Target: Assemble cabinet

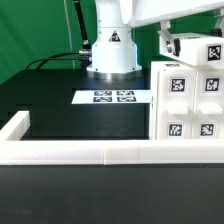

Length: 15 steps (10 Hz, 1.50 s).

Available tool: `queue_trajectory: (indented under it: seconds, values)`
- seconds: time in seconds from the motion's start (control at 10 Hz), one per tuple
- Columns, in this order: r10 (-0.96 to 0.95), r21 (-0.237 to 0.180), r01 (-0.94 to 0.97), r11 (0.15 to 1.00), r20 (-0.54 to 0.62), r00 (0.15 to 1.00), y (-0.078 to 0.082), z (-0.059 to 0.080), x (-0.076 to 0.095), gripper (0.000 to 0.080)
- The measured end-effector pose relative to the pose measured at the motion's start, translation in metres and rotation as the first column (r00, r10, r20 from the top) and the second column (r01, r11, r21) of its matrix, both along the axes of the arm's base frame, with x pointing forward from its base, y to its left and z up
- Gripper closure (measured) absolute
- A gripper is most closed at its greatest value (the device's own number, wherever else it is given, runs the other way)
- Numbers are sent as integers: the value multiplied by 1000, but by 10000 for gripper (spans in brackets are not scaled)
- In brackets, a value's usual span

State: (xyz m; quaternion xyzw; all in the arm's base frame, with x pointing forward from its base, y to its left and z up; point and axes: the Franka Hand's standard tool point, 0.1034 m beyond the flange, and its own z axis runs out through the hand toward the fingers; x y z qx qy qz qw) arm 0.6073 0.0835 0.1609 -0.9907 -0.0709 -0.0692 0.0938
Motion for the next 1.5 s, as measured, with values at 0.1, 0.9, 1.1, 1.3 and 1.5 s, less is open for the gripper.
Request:
queue_trajectory:
  seconds: [0.1,0.9,1.1,1.3,1.5]
  values:
    - [-41,3,41,999,8,999,-1,-1,0,235]
    - [-523,63,527,848,-65,850,-4,0,5,235]
    - [-675,84,682,727,-100,731,-6,-1,4,235]
    - [-774,98,788,608,-148,615,-9,-2,3,235]
    - [-889,94,916,390,-220,401,-9,-2,-1,234]
